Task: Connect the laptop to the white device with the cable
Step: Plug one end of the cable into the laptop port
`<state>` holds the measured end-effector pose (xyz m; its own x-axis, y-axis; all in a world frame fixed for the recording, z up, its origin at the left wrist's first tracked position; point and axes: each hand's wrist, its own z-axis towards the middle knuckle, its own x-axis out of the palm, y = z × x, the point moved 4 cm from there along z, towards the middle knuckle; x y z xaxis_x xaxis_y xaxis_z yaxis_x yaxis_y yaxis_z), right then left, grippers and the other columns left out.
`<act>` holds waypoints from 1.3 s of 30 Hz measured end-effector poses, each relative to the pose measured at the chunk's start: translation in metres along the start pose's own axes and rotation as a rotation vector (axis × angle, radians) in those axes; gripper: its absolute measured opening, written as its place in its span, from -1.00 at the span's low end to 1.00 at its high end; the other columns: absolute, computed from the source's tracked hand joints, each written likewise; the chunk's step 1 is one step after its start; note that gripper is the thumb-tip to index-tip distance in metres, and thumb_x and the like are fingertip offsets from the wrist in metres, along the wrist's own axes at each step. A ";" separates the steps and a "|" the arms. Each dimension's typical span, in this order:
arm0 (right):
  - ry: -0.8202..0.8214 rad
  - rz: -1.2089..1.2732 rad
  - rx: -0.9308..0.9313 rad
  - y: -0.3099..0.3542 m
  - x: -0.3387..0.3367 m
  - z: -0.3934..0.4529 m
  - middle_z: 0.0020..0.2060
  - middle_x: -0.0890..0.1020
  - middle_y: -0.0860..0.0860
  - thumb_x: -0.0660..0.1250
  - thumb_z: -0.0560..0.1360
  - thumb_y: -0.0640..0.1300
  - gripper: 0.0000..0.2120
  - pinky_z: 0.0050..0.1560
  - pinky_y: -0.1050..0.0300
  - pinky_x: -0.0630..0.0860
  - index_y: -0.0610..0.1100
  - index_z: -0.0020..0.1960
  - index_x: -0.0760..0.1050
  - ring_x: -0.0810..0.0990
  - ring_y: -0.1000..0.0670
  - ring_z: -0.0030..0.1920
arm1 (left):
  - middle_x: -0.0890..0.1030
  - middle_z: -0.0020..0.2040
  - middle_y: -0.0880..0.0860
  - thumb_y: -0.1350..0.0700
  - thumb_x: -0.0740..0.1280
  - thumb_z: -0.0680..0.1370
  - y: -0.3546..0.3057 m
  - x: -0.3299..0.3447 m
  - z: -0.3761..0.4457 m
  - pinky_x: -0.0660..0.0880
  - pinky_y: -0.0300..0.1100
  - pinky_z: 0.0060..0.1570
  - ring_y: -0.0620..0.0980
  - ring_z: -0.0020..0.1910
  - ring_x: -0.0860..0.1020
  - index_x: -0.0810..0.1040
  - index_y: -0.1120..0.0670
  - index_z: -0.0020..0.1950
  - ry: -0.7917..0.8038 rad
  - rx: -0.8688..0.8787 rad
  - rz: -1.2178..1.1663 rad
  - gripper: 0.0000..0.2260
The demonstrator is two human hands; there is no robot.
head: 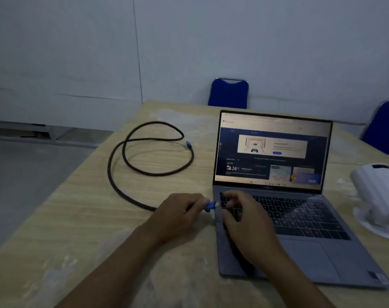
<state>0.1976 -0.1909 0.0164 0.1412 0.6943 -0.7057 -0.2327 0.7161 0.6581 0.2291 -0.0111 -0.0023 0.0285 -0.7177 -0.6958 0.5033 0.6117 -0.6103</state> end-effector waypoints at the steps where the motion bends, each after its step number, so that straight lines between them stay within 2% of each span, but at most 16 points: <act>1: -0.084 -0.055 -0.021 -0.003 -0.005 -0.005 -0.05 0.53 0.24 0.37 0.54 -0.05 -0.74 -0.07 0.16 0.51 0.13 0.21 0.47 0.51 0.10 0.01 | 0.54 -0.33 -0.17 -0.16 0.11 0.64 0.003 0.000 0.002 0.38 -0.24 -0.31 -0.21 -0.30 0.51 0.48 -0.18 -0.23 -0.004 0.001 0.011 -0.71; 3: -0.188 -0.138 -0.037 -0.006 -0.010 -0.017 -0.09 0.54 0.18 0.35 0.54 -0.07 -0.79 -0.04 -0.04 0.52 0.11 0.15 0.50 0.47 0.04 -0.04 | 0.60 -0.26 -0.17 -0.19 0.12 0.62 0.008 -0.001 0.005 0.43 -0.21 -0.27 -0.23 -0.25 0.54 0.57 -0.13 -0.09 -0.004 -0.027 0.033 -0.71; 5: -0.214 -0.215 -0.060 -0.004 -0.007 -0.027 -0.11 0.54 0.15 0.37 0.53 -0.06 -0.83 -0.07 -0.09 0.51 0.09 0.11 0.51 0.46 0.03 -0.08 | 0.63 -0.21 -0.20 -0.25 0.14 0.58 0.017 -0.002 0.006 0.48 -0.21 -0.24 -0.27 -0.22 0.55 0.60 -0.15 0.01 -0.008 -0.074 0.040 -0.70; 8: -0.227 -0.286 -0.095 0.000 -0.006 -0.034 -0.15 0.55 0.12 0.40 0.51 -0.06 -0.83 -0.12 -0.09 0.50 0.05 0.09 0.54 0.46 0.01 -0.13 | 0.65 -0.21 -0.18 -0.25 0.18 0.54 0.024 -0.008 0.007 0.52 -0.18 -0.20 -0.26 -0.22 0.56 0.61 -0.16 -0.01 -0.033 -0.102 0.031 -0.72; 10: -0.231 -0.297 -0.092 0.002 -0.007 -0.034 -0.20 0.54 0.12 0.41 0.50 -0.06 -0.83 -0.16 -0.12 0.50 0.04 0.09 0.55 0.47 0.00 -0.16 | 0.63 -0.26 -0.20 -0.23 0.24 0.53 0.032 -0.014 0.007 0.45 -0.21 -0.24 -0.25 -0.25 0.55 0.62 -0.16 -0.05 -0.090 -0.134 0.031 -0.77; 12: -0.231 -0.304 -0.091 0.002 -0.008 -0.035 -0.25 0.52 0.13 0.39 0.50 -0.03 -0.84 -0.19 -0.14 0.50 0.04 0.08 0.55 0.47 0.01 -0.19 | 0.59 -0.30 -0.19 -0.16 0.30 0.54 0.039 -0.015 0.007 0.43 -0.17 -0.18 -0.22 -0.26 0.54 0.63 -0.14 -0.06 -0.120 -0.152 0.026 -0.83; 15: -0.222 -0.310 -0.091 0.002 -0.005 -0.035 -0.28 0.50 0.18 0.33 0.49 0.06 -0.84 -0.24 -0.08 0.49 0.15 0.07 0.49 0.45 0.09 -0.20 | 0.60 -0.19 -0.12 -0.05 0.31 0.56 0.039 -0.007 0.009 0.45 -0.04 0.01 -0.07 -0.10 0.58 0.63 -0.13 0.06 -0.101 -0.133 0.071 -0.86; 18: -0.221 -0.311 -0.084 0.003 -0.002 -0.035 -0.30 0.50 0.19 0.29 0.49 0.11 -0.84 -0.27 0.02 0.46 0.19 0.06 0.47 0.46 0.14 -0.21 | 0.46 -0.22 -0.09 0.03 0.30 0.57 0.033 -0.005 0.011 0.43 -0.03 -0.08 0.03 -0.12 0.54 0.63 -0.10 0.10 -0.098 -0.061 0.101 -0.83; 20: -0.207 -0.319 -0.084 0.006 0.001 -0.034 -0.29 0.51 0.19 0.31 0.49 0.09 -0.85 -0.25 0.00 0.47 0.17 0.06 0.50 0.47 0.14 -0.21 | 0.48 -0.21 -0.07 0.03 0.29 0.57 0.031 -0.009 0.011 0.44 -0.02 -0.09 0.03 -0.14 0.53 0.63 -0.08 0.10 -0.124 -0.032 0.060 -0.83; 22: -0.171 -0.344 -0.087 0.009 0.006 -0.033 -0.27 0.51 0.22 0.32 0.49 0.08 -0.83 -0.21 -0.04 0.49 0.12 0.07 0.55 0.48 0.11 -0.20 | 0.50 -0.17 -0.06 -0.02 0.26 0.57 0.028 -0.009 0.010 0.43 -0.01 -0.02 0.01 -0.11 0.53 0.61 -0.09 0.12 -0.103 -0.048 0.067 -0.81; 24: -0.135 -0.391 -0.085 0.014 0.009 -0.031 -0.25 0.49 0.24 0.33 0.50 0.09 -0.81 -0.14 -0.08 0.49 0.09 0.09 0.56 0.47 0.08 -0.18 | 0.49 -0.17 -0.09 -0.15 0.15 0.57 0.025 -0.008 0.009 0.37 -0.01 0.05 -0.02 -0.10 0.51 0.59 -0.15 0.04 -0.064 -0.101 0.056 -0.75; 25: -0.127 -0.410 -0.084 0.016 0.012 -0.029 -0.24 0.49 0.24 0.34 0.51 0.09 -0.81 -0.12 -0.08 0.48 0.10 0.10 0.56 0.47 0.07 -0.18 | 0.48 -0.19 -0.10 -0.20 0.07 0.58 0.025 -0.007 0.009 0.33 0.00 0.06 -0.03 -0.12 0.50 0.55 -0.18 -0.08 -0.052 -0.126 0.048 -0.72; 27: -0.130 -0.417 -0.078 0.020 0.016 -0.026 -0.22 0.51 0.22 0.35 0.52 0.10 -0.80 -0.10 -0.07 0.46 0.10 0.12 0.55 0.46 0.07 -0.17 | 0.43 -0.25 -0.11 -0.19 -0.01 0.62 0.026 -0.006 0.010 0.28 0.00 0.03 -0.05 -0.16 0.47 0.43 -0.21 -0.25 -0.037 -0.138 0.071 -0.67; 31: -0.169 -0.392 -0.072 0.020 0.018 -0.027 -0.19 0.53 0.18 0.35 0.52 0.09 -0.80 -0.09 -0.06 0.45 0.10 0.12 0.54 0.47 0.06 -0.15 | 0.47 -0.21 -0.13 -0.19 0.09 0.63 0.032 -0.004 0.012 0.26 -0.05 0.00 -0.09 -0.15 0.47 0.60 -0.21 0.08 -0.038 -0.145 0.102 -0.71; 35: -0.189 -0.371 -0.068 0.016 0.014 -0.026 -0.22 0.50 0.21 0.35 0.53 0.10 -0.83 -0.11 -0.01 0.39 0.13 0.11 0.52 0.45 0.09 -0.16 | 0.52 -0.13 -0.11 -0.19 0.21 0.59 0.032 -0.004 0.013 0.35 -0.05 0.06 -0.09 -0.06 0.51 0.62 -0.21 0.14 -0.053 -0.162 0.081 -0.75; 39: -0.167 -0.370 -0.059 0.015 0.014 -0.024 -0.19 0.52 0.19 0.33 0.53 0.12 -0.78 -0.09 0.03 0.31 0.13 0.16 0.51 0.43 0.07 -0.15 | 0.51 -0.10 -0.09 -0.16 0.23 0.59 0.031 -0.009 0.013 0.38 -0.02 0.10 -0.09 -0.05 0.49 0.62 -0.20 0.19 -0.071 -0.215 0.073 -0.74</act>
<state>0.1727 -0.1720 0.0100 0.3793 0.3960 -0.8363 -0.1905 0.9178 0.3483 0.2560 0.0100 -0.0099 0.1229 -0.6856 -0.7175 0.3020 0.7145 -0.6310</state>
